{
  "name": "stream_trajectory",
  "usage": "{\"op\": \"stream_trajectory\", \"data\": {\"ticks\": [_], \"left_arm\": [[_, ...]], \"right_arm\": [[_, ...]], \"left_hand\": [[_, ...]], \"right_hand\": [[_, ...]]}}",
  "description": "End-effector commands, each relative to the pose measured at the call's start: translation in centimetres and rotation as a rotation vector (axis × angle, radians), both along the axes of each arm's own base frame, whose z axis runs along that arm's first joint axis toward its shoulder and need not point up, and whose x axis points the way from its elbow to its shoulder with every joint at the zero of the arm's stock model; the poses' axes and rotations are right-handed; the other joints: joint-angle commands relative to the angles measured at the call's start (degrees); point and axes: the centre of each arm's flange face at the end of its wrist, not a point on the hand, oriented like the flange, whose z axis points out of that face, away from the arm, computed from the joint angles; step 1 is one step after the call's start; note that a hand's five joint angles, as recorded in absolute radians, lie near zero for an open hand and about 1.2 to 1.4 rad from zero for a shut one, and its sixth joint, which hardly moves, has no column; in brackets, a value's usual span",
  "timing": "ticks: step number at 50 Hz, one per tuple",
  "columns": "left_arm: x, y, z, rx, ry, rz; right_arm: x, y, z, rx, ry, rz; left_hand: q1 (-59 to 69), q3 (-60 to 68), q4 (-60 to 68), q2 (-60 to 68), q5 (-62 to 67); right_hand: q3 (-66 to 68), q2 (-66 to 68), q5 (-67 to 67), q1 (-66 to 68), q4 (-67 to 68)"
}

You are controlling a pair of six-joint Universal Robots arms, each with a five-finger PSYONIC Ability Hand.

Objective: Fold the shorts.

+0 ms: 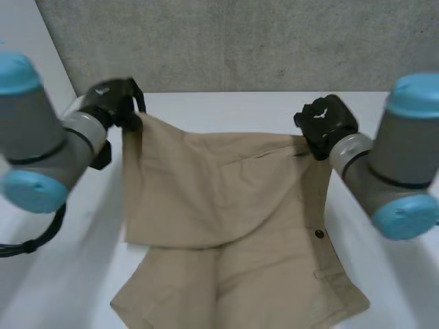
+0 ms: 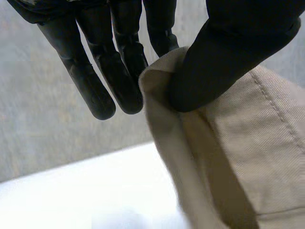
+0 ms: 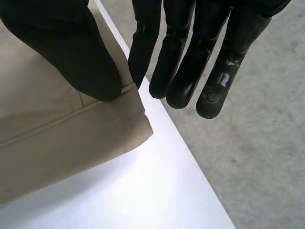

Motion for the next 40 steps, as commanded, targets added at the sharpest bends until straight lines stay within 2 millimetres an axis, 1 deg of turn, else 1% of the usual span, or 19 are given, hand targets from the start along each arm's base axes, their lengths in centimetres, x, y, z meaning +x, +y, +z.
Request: {"op": "stream_trajectory", "data": {"ticks": [1,3,7,10,12,16,17,18,19,20,22,24,26,30,32,34,36,37,40], "left_arm": [[-1.4,-5.3,-5.0,-0.082,-0.125,0.039],[-1.4,-6.3,-5.0,-0.118,-0.131,0.064],[-1.7,-8.4,-4.9,-0.205,-0.108,0.088],[-2.0,-9.1,-4.5,-0.258,-0.089,0.094],[-2.4,-9.6,-4.3,-0.310,-0.068,0.094],[-3.2,-10.3,-4.9,-0.374,-0.046,0.082],[-3.3,-10.4,-4.9,-0.388,-0.040,0.082],[-3.5,-10.5,-5.0,-0.399,-0.035,0.081],[-3.7,-10.6,-5.1,-0.419,-0.027,0.080],[-3.8,-10.6,-5.1,-0.430,-0.024,0.079],[-3.9,-10.6,-5.0,-0.448,-0.014,0.078],[-3.8,-10.6,-4.9,-0.461,-0.009,0.087],[-3.7,-10.5,-4.8,-0.458,-0.010,0.088],[-3.6,-9.5,-4.3,-0.441,-0.015,0.082],[-3.2,-8.5,-3.1,-0.436,-0.018,0.082],[-3.0,-7.5,-2.5,-0.425,-0.022,0.076],[-2.7,-5.5,-2.0,-0.395,-0.031,0.064],[-2.6,-4.7,-1.7,-0.388,-0.033,0.059],[-2.5,-1.3,-1.0,-0.346,-0.047,0.026]], "right_arm": [[1.4,-4.2,-3.2,-0.122,-0.047,-0.065],[1.7,-5.5,-3.3,-0.178,-0.072,-0.085],[2.4,-7.1,-2.6,-0.275,-0.115,-0.095],[2.9,-8.3,-2.1,-0.348,-0.124,-0.093],[3.2,-8.8,-2.2,-0.373,-0.121,-0.089],[3.9,-9.9,-3.1,-0.398,-0.109,-0.082],[3.9,-10.0,-3.4,-0.398,-0.104,-0.080],[4.1,-10.1,-4.0,-0.392,-0.101,-0.074],[4.1,-10.1,-4.4,-0.386,-0.098,-0.072],[4.2,-10.1,-4.7,-0.385,-0.095,-0.070],[4.2,-9.9,-5.0,-0.376,-0.093,-0.064],[4.1,-9.7,-5.0,-0.369,-0.090,-0.065],[3.9,-9.4,-4.2,-0.371,-0.101,-0.068],[3.3,-8.3,-1.8,-0.383,-0.122,-0.071],[2.9,-7.7,-0.9,-0.381,-0.138,-0.075],[2.3,-6.6,0.9,-0.381,-0.167,-0.077],[1.7,-5.8,1.9,-0.375,-0.182,-0.081],[1.2,-4.9,2.8,-0.369,-0.194,-0.080],[0.5,-3.2,3.4,-0.338,-0.197,-0.072]], "left_hand": [[14.7,11.6,11.3,11.2,12.6],[14.7,11.6,11.3,11.2,12.6],[14.7,11.6,11.3,11.2,12.6],[14.7,11.6,11.3,11.2,12.6],[14.7,11.6,11.3,11.2,12.6],[14.7,11.6,11.3,11.2,12.6],[9.3,6.2,5.8,5.8,7.2],[-5.8,-8.9,-9.2,-9.3,-7.9],[-40.4,-43.5,-43.8,-43.9,-42.5],[-55.3,-58.4,-58.7,-58.8,-57.4],[-52.7,-55.8,-56.2,-56.2,-54.8],[-55.3,-58.4,-58.7,-58.8,-57.4],[-55.3,-58.4,-58.7,-58.8,-57.4],[-55.3,-58.4,-58.7,-58.8,-57.4],[-55.3,-58.4,-58.7,-58.8,-57.4],[-55.3,-58.4,-58.7,-58.8,-57.4],[-55.3,-58.4,-58.7,-58.8,-57.4],[-55.3,-58.4,-58.7,-58.8,-57.4],[-55.3,-58.4,-58.7,-58.8,-57.4]], "right_hand": [[12.2,12.4,13.7,24.9,11.6],[12.2,12.4,13.7,24.9,11.6],[12.2,12.4,13.7,24.9,11.6],[12.2,12.4,13.7,24.9,11.6],[12.2,12.4,13.7,24.9,11.6],[12.2,12.4,13.7,24.9,11.6],[12.2,12.4,13.7,24.9,11.6],[-25.7,-25.5,-24.2,-13.0,-26.3],[-52.1,-51.9,-50.6,-39.3,-52.6],[-57.8,-57.6,-56.3,-45.1,-58.4],[-57.8,-57.6,-56.3,-45.1,-58.4],[-57.8,-57.6,-56.3,-45.1,-58.4],[-57.8,-57.6,-56.3,-45.1,-58.4],[-57.8,-57.6,-56.3,-45.1,-58.4],[-57.8,-57.6,-56.3,-45.1,-58.4],[-57.8,-57.6,-56.3,-45.1,-58.4],[-57.8,-57.6,-56.3,-45.1,-58.4],[-57.8,-57.6,-56.3,-45.1,-58.4],[-57.8,-57.6,-56.3,-45.1,-58.4]]}}
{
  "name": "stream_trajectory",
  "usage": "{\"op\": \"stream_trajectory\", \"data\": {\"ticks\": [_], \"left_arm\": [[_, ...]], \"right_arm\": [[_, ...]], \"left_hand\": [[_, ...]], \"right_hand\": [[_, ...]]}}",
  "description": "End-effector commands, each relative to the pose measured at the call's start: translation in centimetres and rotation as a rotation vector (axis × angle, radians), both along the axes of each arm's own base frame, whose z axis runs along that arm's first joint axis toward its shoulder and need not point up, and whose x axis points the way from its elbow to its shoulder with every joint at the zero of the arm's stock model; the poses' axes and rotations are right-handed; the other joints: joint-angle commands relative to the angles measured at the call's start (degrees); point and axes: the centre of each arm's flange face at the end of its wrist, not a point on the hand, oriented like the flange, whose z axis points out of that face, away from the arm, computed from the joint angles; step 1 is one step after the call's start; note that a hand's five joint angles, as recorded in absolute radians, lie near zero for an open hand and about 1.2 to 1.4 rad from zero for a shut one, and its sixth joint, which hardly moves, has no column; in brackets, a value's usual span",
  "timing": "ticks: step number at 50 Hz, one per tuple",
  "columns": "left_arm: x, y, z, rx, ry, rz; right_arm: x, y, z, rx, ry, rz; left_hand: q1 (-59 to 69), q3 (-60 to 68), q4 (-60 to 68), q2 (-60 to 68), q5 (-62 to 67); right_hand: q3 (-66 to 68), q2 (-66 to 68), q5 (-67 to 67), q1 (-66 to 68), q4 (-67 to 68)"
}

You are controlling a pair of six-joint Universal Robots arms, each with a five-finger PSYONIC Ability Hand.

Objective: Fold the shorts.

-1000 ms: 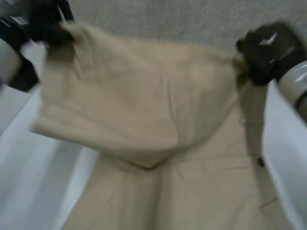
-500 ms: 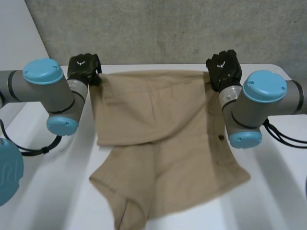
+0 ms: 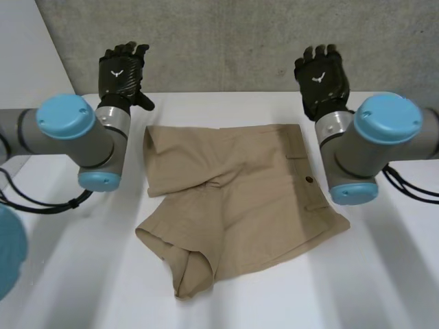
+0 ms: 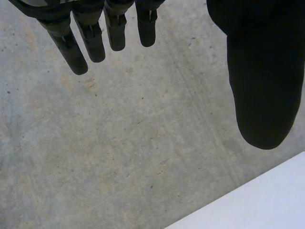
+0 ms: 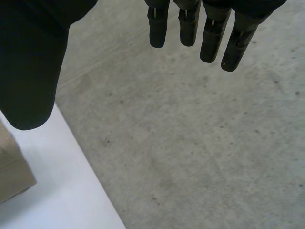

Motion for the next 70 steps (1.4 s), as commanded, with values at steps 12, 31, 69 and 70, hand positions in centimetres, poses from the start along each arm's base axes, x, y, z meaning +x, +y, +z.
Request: {"op": "stream_trajectory", "data": {"ticks": [12,31,69,70], "left_arm": [[1.5,21.5,0.9,0.357,-0.166,-0.216],[-1.2,31.5,-4.4,0.607,-0.285,-0.455],[5.2,24.0,-7.5,0.677,-0.391,0.026],[5.4,23.8,-7.6,0.680,-0.393,0.036]], "right_arm": [[-7.5,11.1,1.8,0.456,-0.022,0.095],[-11.1,14.1,-5.3,0.732,-0.015,0.103],[-11.3,11.8,-9.3,0.743,0.033,0.181],[-11.3,11.8,-9.4,0.745,0.033,0.183]], "left_hand": [[0.2,-0.7,0.0,0.1,-1.3],[12.9,12.1,12.7,12.9,11.5],[32.8,32.0,32.6,32.8,31.4],[32.8,32.0,32.6,32.8,31.4]], "right_hand": [[-2.4,-2.7,-4.2,-1.9,-3.4],[4.9,4.6,3.1,5.4,3.9],[67.6,67.3,65.8,68.1,66.6],[67.6,67.3,65.8,68.1,66.6]]}}
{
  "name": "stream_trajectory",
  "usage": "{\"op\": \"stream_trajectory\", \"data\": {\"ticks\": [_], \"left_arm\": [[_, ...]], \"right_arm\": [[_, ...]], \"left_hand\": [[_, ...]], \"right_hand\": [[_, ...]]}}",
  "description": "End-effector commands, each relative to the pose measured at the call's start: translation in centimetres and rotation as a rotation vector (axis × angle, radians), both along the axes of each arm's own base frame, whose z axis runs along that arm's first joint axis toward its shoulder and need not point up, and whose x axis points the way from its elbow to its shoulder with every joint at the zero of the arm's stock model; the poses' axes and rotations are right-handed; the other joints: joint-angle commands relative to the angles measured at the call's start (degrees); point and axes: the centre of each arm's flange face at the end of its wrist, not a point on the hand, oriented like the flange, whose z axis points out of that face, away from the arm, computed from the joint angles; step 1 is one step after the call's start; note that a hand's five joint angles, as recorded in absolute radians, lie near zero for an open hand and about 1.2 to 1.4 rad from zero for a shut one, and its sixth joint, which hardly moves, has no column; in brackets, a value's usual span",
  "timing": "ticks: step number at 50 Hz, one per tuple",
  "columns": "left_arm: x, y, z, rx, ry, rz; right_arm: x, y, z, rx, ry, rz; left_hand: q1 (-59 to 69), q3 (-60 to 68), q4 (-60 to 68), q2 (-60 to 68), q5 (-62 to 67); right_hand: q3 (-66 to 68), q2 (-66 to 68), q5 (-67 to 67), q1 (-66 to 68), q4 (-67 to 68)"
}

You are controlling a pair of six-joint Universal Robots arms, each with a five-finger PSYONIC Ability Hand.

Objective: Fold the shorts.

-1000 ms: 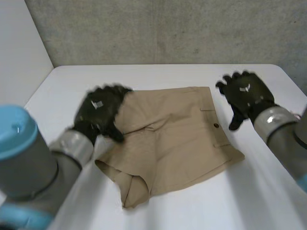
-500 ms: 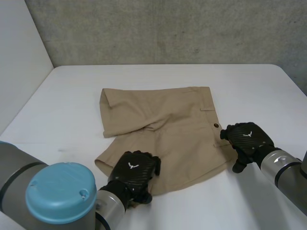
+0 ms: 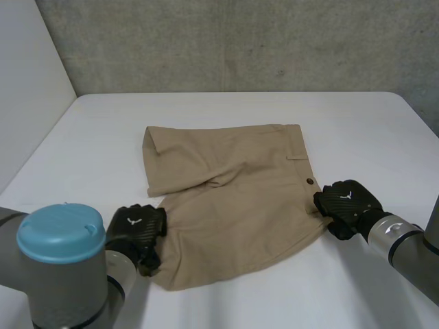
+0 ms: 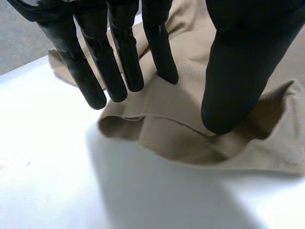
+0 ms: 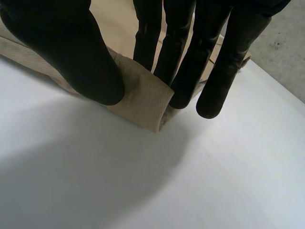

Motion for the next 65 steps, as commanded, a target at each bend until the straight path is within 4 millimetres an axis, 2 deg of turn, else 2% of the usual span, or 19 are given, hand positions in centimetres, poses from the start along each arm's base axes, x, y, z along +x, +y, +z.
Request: {"op": "stream_trajectory", "data": {"ticks": [1,8,14,20,24,27,35,39,46,58,65], "left_arm": [[2.2,-2.1,-0.5,0.001,-0.064,0.072],[3.4,-3.3,-0.4,0.001,-0.079,0.116],[3.7,-3.0,2.6,-0.079,-0.041,0.104],[3.3,-0.5,5.9,-0.116,0.028,-0.008],[3.1,1.4,6.7,-0.097,0.058,-0.097],[3.3,2.8,6.2,-0.056,0.056,-0.139],[3.7,4.6,3.7,0.029,0.017,-0.161],[3.6,4.3,2.1,0.053,0.003,-0.157],[3.3,3.6,0.4,0.055,0.000,-0.156],[3.0,2.5,-1.1,0.048,-0.001,-0.141],[3.1,2.2,-1.3,0.042,-0.011,-0.121]], "right_arm": [[-0.1,0.3,0.1,0.005,-0.007,0.006],[-0.1,0.8,-0.1,0.026,-0.004,0.007],[-0.2,0.8,-0.2,0.029,0.003,-0.008],[-0.3,0.8,-0.2,0.042,-0.010,-0.021],[-0.3,0.9,-0.1,0.038,-0.011,-0.024],[-0.3,1.0,0.1,0.032,-0.012,-0.023],[-0.3,1.2,0.1,0.037,-0.011,-0.023],[-0.3,1.3,0.0,0.041,-0.011,-0.021],[-0.4,1.5,-0.1,0.047,-0.010,-0.023],[-0.4,1.6,0.0,0.046,-0.011,-0.022],[-0.4,1.7,0.0,0.046,-0.011,-0.020]], "left_hand": [[4.8,4.9,5.1,4.9,5.5],[4.3,4.4,4.6,4.4,5.0],[1.3,1.4,1.6,1.4,1.9],[-13.9,-13.8,-13.5,-13.7,-13.2],[-15.2,-15.1,-14.9,-15.1,-14.5],[-14.2,-14.1,-13.9,-14.1,-13.5],[-14.1,-14.0,-13.7,-13.9,-13.4],[-13.6,-13.5,-13.2,-13.4,-12.9],[-10.9,-10.8,-10.5,-10.7,-10.2],[0.2,0.3,0.6,0.4,0.9],[0.6,0.7,0.9,0.7,1.3]], "right_hand": [[13.0,12.6,14.4,29.4,11.9],[13.0,12.6,14.4,29.4,11.9],[13.0,12.6,14.4,29.4,11.9],[13.0,12.6,14.4,29.4,11.9],[13.0,12.6,14.4,29.4,11.9],[13.0,12.6,14.4,29.4,11.9],[13.0,12.6,14.4,29.4,11.9],[13.0,12.6,14.4,29.4,11.9],[13.0,12.6,14.4,29.4,11.9],[13.0,12.6,14.4,29.4,11.9],[13.0,12.6,14.4,29.4,11.9]]}}
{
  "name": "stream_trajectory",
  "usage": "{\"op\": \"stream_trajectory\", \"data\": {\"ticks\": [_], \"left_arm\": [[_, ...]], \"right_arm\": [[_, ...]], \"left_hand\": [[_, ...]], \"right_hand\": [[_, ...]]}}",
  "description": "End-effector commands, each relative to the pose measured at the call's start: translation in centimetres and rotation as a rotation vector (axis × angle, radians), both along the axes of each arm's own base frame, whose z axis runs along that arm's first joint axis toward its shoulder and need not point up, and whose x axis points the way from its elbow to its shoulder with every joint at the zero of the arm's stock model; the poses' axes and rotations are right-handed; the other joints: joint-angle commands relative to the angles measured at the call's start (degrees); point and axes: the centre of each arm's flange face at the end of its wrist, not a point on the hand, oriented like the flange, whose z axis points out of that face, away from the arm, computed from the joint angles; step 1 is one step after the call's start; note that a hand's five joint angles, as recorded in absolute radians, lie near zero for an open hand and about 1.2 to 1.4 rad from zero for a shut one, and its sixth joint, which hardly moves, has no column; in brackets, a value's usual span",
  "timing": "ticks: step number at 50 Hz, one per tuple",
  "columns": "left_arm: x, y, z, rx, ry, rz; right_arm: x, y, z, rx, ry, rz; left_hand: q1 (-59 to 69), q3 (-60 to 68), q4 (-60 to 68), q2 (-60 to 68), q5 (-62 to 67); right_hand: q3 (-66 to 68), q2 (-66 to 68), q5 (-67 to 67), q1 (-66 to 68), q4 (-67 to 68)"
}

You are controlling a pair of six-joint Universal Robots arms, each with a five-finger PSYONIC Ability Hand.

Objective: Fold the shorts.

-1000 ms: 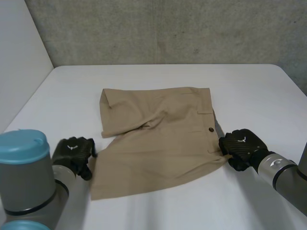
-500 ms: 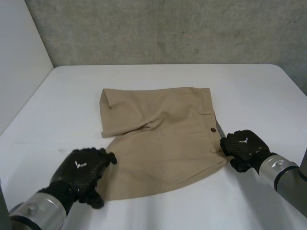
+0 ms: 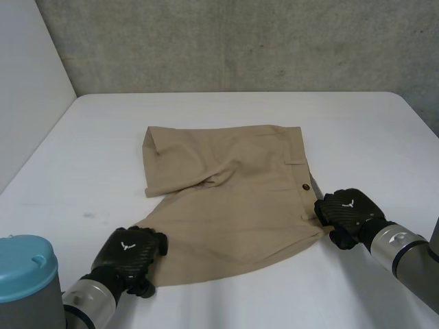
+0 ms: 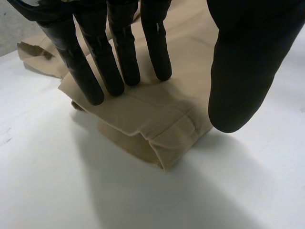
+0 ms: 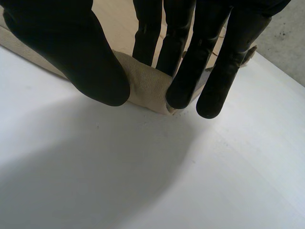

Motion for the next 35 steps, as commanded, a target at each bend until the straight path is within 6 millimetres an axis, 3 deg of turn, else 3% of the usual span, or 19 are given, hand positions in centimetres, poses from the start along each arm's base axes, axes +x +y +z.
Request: {"op": "stream_trajectory", "data": {"ticks": [1,10,24,35], "left_arm": [[0.1,-0.3,-0.2,-0.005,-0.009,0.019],[0.2,-0.3,-0.5,0.005,-0.016,0.021],[0.3,-1.3,-0.8,-0.054,-0.057,0.013],[0.5,-1.2,-0.9,-0.054,-0.060,0.018]], "right_arm": [[0.0,0.0,0.0,0.000,0.000,0.001],[0.0,0.0,0.0,0.000,0.001,0.000],[0.0,0.0,0.0,0.000,0.001,-0.002],[-0.1,0.1,-0.1,0.006,0.004,-0.006]], "left_hand": [[5.9,5.7,5.7,5.9,6.0],[6.8,6.6,6.6,6.8,6.8],[19.4,19.2,19.2,19.4,19.4],[45.8,45.6,45.6,45.8,45.8]], "right_hand": [[12.3,12.6,13.3,29.4,11.7],[12.3,12.6,13.3,29.4,11.7],[12.3,12.6,13.3,29.4,11.7],[12.3,12.6,13.3,29.4,11.7]]}}
